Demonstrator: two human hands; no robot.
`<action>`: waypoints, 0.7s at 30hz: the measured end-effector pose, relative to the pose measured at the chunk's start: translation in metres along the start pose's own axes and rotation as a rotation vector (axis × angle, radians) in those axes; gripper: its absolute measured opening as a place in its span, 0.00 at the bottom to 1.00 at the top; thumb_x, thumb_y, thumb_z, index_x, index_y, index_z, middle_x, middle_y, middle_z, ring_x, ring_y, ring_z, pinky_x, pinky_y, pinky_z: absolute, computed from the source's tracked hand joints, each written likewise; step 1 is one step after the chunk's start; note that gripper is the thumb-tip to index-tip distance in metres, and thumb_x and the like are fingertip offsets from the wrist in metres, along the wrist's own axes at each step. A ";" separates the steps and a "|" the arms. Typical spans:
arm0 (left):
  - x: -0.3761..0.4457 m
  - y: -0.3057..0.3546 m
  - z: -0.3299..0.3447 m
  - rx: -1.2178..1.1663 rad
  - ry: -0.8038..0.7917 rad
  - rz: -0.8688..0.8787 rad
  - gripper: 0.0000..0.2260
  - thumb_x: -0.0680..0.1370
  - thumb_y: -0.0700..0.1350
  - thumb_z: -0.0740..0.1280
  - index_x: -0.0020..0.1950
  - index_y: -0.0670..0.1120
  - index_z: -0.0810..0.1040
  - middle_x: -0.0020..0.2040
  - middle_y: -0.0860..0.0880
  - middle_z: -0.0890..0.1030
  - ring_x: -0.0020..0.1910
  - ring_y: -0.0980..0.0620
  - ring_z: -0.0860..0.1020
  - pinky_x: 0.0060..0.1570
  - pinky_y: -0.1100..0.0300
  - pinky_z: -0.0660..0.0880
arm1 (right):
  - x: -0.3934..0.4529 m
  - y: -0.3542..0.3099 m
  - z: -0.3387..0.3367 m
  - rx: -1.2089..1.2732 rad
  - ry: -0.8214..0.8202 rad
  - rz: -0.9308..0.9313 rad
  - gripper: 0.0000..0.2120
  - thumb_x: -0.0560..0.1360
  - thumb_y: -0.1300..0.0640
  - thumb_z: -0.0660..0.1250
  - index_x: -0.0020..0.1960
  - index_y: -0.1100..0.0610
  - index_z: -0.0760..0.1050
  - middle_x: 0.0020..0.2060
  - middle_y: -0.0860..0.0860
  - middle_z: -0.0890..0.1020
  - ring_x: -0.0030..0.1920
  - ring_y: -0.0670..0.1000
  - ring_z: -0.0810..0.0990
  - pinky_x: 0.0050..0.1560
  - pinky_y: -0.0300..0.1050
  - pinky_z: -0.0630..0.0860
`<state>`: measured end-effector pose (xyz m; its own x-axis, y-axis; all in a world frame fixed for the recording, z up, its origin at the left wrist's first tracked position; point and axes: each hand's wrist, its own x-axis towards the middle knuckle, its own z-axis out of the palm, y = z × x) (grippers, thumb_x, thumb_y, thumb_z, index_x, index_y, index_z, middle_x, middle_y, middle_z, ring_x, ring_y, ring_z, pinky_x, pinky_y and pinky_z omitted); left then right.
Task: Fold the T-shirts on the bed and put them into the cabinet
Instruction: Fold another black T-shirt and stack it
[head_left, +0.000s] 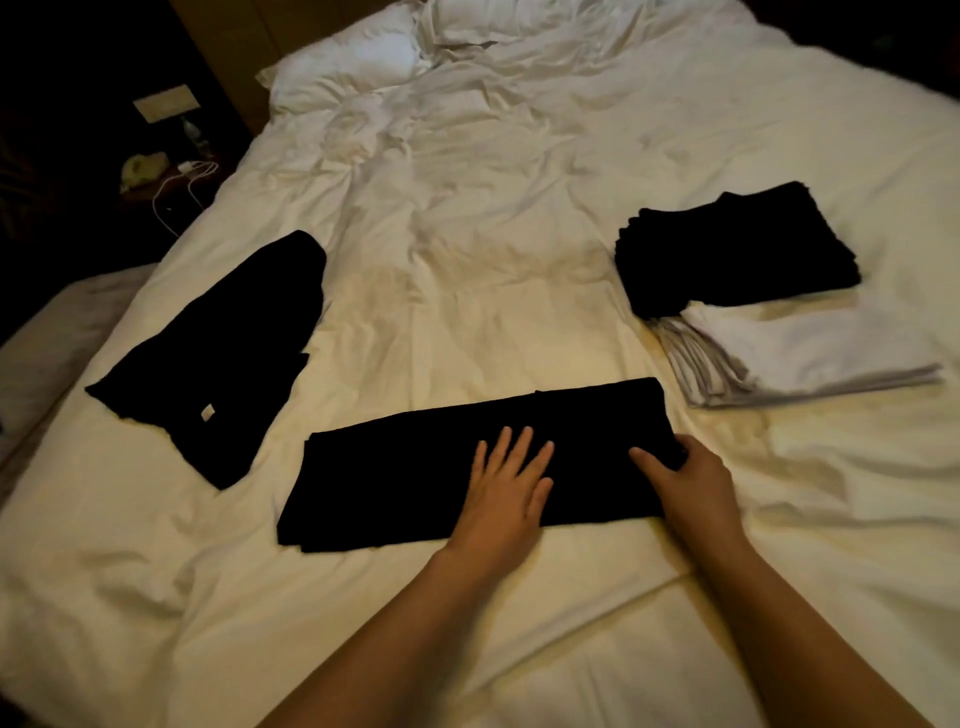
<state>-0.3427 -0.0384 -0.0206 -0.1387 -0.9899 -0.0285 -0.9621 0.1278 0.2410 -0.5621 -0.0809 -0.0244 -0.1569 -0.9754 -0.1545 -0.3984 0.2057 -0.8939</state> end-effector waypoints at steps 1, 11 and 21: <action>0.003 0.012 0.000 -0.076 0.000 0.015 0.33 0.80 0.64 0.34 0.80 0.56 0.60 0.82 0.53 0.54 0.81 0.51 0.46 0.78 0.55 0.38 | 0.002 -0.001 0.000 0.085 -0.024 0.009 0.13 0.75 0.52 0.73 0.56 0.58 0.80 0.45 0.50 0.84 0.46 0.51 0.82 0.45 0.46 0.75; 0.048 0.097 -0.036 -1.074 -0.006 -0.597 0.19 0.78 0.61 0.67 0.58 0.48 0.83 0.52 0.48 0.84 0.51 0.50 0.82 0.57 0.53 0.78 | -0.019 -0.011 0.016 0.403 -0.368 -0.275 0.19 0.76 0.58 0.71 0.66 0.47 0.75 0.58 0.48 0.79 0.60 0.45 0.80 0.62 0.48 0.76; 0.036 0.032 -0.041 -1.332 0.157 -0.846 0.11 0.80 0.44 0.69 0.61 0.43 0.81 0.51 0.43 0.86 0.50 0.44 0.85 0.50 0.51 0.82 | -0.038 -0.010 0.024 0.286 -0.371 -0.370 0.20 0.73 0.39 0.65 0.62 0.46 0.79 0.63 0.40 0.77 0.66 0.41 0.74 0.65 0.37 0.70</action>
<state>-0.3684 -0.0722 0.0262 0.4135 -0.7514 -0.5142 0.1524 -0.4996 0.8527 -0.5303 -0.0475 -0.0196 0.2922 -0.9513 0.0981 -0.0991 -0.1321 -0.9863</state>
